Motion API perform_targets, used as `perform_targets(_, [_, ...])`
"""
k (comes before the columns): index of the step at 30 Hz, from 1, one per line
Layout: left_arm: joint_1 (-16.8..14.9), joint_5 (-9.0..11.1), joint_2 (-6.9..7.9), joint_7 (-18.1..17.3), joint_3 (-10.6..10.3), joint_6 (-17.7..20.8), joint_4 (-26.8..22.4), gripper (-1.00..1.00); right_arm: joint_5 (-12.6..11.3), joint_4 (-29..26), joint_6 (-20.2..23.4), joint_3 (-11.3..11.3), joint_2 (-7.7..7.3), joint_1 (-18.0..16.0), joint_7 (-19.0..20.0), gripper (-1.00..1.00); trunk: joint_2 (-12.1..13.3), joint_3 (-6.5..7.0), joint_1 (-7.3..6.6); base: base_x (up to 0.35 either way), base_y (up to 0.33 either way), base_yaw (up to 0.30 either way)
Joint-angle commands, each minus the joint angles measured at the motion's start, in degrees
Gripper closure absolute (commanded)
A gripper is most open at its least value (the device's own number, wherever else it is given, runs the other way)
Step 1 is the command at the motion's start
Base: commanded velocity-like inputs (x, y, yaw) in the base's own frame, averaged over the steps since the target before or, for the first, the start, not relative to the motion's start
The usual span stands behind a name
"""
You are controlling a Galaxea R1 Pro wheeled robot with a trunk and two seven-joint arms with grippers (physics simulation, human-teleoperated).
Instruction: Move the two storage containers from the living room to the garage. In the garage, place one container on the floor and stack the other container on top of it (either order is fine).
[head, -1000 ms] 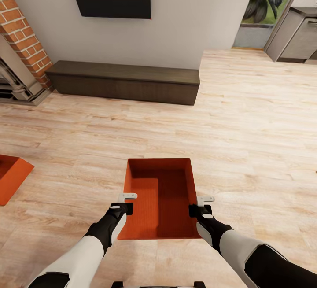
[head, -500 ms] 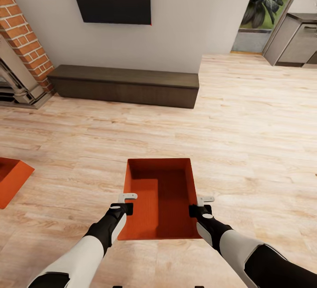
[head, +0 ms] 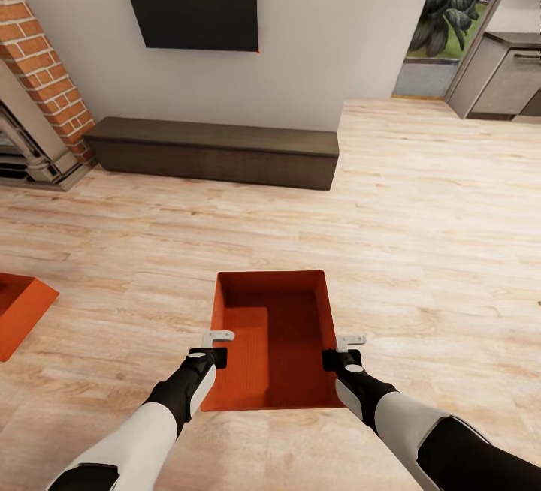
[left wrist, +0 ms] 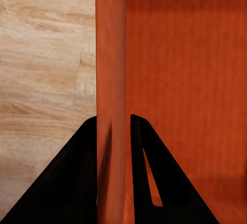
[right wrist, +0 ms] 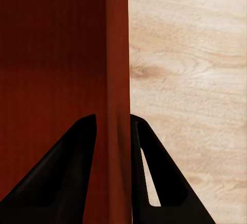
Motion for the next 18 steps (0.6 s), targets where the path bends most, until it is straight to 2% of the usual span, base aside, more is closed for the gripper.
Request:
perform_targets(1, [0.02, -0.46, 0.03, 0.52, -0.06, 0.43, 1.27, 1.0, 0.36, -0.29, -1.87, -1.46, 0.03, -0.07, -0.17, 1.0, -0.09, 0.01, 0.03, 0.0, 0.0, 0.0])
perform_targets(18, [0.02, -0.38, 0.03, 0.54, -0.06, 0.34, 1.36, 1.0, 0.4, -0.29, -1.95, -1.51, 0.1, -0.07, -0.25, 1.0, -0.09, 1.52, 0.03, 0.0, 0.0, 0.0])
